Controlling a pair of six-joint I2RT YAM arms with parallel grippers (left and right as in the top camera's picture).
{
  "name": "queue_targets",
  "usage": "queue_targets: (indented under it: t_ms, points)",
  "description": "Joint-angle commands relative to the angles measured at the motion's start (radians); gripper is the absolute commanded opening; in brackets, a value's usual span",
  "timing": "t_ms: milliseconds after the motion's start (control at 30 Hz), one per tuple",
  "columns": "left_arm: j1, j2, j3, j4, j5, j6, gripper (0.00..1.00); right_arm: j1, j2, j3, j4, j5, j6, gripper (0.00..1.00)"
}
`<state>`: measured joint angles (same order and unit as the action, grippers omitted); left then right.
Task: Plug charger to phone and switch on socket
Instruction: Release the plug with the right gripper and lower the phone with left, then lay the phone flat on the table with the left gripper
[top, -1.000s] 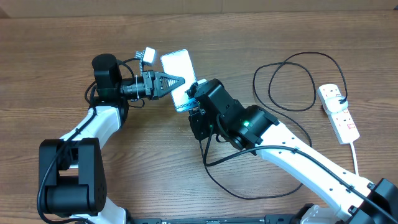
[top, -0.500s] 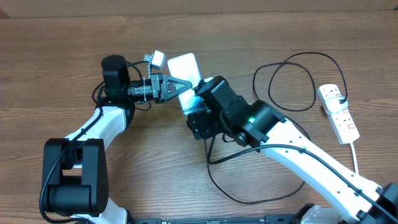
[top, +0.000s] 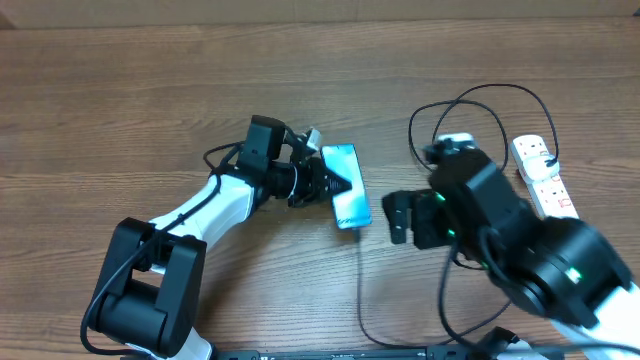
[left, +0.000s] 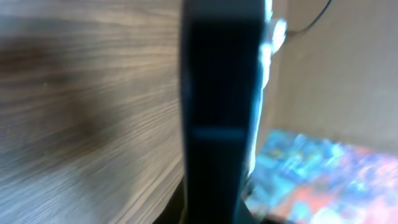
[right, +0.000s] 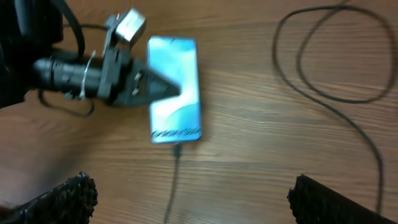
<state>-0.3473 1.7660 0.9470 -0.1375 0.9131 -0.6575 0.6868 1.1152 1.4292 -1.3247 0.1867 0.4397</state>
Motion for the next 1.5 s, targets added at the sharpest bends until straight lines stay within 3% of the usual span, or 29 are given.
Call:
queue_targets:
  t_ms: [0,33,167,400,500,900,967,1467]
  points:
    - [0.060,-0.001,0.092,-0.211,0.061,0.507,0.04,-0.004,-0.042,0.018,-0.002,0.082,0.058,1.00]
    - [0.094,-0.001,0.103,-0.303,0.023,0.585,0.04,-0.004,-0.048,0.018,-0.001,0.082,0.071,1.00]
    - [0.201,0.003,0.103,-0.425,-0.082,0.684,0.04,-0.004,-0.040,0.014,0.001,0.082,0.111,1.00]
    - [0.295,0.068,0.103,-0.478,0.105,0.871,0.04,-0.004,0.000,0.005,0.016,0.082,0.115,1.00]
    - [0.290,0.127,0.103,-0.476,0.101,0.890,0.04,-0.004,0.016,0.004,0.018,0.082,0.115,1.00]
    - [0.282,0.328,0.103,-0.472,0.094,0.898,0.08,-0.004,0.023,0.004,0.018,0.082,0.114,1.00]
    - [0.282,0.333,0.103,-0.478,0.054,0.896,0.20,-0.004,0.023,0.004,0.018,0.082,0.115,1.00]
    - [0.282,0.333,0.103,-0.483,-0.286,0.668,0.35,-0.004,0.023,0.003,0.018,0.082,0.114,1.00]
